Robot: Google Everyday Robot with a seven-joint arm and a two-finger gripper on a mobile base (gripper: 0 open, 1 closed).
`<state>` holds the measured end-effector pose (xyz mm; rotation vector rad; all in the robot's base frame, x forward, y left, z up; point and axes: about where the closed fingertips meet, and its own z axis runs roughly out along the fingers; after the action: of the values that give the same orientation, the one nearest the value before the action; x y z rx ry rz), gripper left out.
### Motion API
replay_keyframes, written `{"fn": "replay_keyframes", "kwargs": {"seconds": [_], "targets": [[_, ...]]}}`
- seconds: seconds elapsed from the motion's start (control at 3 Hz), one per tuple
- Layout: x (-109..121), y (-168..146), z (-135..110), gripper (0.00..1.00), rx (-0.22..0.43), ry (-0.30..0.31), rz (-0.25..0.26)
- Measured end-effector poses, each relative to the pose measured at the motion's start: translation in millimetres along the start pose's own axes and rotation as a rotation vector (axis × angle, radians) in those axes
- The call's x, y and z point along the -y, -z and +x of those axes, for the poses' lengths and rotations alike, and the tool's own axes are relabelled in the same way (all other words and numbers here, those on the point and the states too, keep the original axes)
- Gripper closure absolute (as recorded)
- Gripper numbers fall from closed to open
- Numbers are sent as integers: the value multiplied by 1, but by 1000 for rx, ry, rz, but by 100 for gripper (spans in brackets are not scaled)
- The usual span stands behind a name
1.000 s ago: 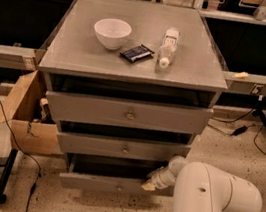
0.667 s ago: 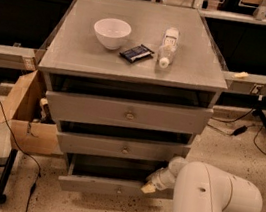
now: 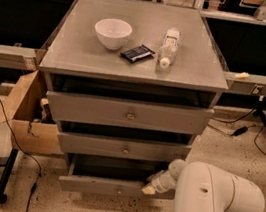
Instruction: Open bottom drawer
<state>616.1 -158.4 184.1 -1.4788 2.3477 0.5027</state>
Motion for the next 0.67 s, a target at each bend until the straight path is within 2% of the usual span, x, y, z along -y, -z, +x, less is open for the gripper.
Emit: {"fn": "replay_keyframes", "kwargs": {"seconds": [0.67], "targets": [[-2, -2, 4, 28, -9, -2, -9]]}}
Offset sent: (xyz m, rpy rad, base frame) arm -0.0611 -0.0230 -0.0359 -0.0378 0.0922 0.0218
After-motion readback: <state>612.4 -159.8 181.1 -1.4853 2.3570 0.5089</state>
